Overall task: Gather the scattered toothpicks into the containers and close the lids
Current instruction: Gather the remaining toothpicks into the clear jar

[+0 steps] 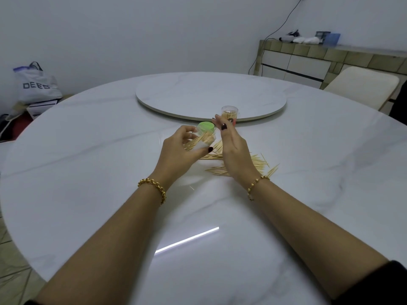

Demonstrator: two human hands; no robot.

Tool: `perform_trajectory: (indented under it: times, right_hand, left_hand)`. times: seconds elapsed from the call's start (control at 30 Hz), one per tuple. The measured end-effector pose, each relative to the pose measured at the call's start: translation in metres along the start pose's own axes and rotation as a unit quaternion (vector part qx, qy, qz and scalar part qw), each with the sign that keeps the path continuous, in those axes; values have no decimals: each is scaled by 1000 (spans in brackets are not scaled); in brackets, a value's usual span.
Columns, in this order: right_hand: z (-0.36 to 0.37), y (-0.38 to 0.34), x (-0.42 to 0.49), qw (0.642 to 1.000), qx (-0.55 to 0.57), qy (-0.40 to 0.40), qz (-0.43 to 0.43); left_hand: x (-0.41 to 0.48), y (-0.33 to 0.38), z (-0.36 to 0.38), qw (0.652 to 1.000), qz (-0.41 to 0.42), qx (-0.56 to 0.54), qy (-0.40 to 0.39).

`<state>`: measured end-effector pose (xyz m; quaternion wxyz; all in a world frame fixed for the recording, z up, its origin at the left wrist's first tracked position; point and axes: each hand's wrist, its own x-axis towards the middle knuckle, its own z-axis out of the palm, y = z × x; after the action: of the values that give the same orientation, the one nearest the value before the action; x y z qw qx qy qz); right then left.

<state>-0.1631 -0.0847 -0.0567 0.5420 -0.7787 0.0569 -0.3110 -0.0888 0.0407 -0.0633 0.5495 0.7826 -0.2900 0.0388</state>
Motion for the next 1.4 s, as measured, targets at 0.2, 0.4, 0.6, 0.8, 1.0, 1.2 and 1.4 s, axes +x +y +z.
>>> perform_trajectory:
  times: [0.2, 0.4, 0.6, 0.8, 1.0, 1.2, 1.4]
  right_hand:
    - [4, 3, -6, 997, -66, -34, -20]
    - [-4, 0, -5, 993, -100, -56, -18]
    - [-33, 8, -3, 988, -136, -66, 20]
    - [-88, 25, -17, 971, -208, -71, 93]
    - [-132, 38, -27, 932, -343, -82, 83]
    - [-132, 42, -31, 926, -369, -82, 24]
    - [-112, 40, -23, 925, -371, -79, 1]
  left_hand:
    - [1, -1, -2, 1000, -5, -4, 11]
    - [0, -1, -1, 1000, -5, -7, -7]
    - [-6, 4, 6, 999, 8, 4, -41]
    - [-9, 8, 9, 997, 21, 14, -70]
    - [-10, 8, 10, 997, 21, 0, -74]
    - [-10, 7, 10, 997, 19, 6, -78]
    - [-9, 6, 10, 997, 16, 2, -78]
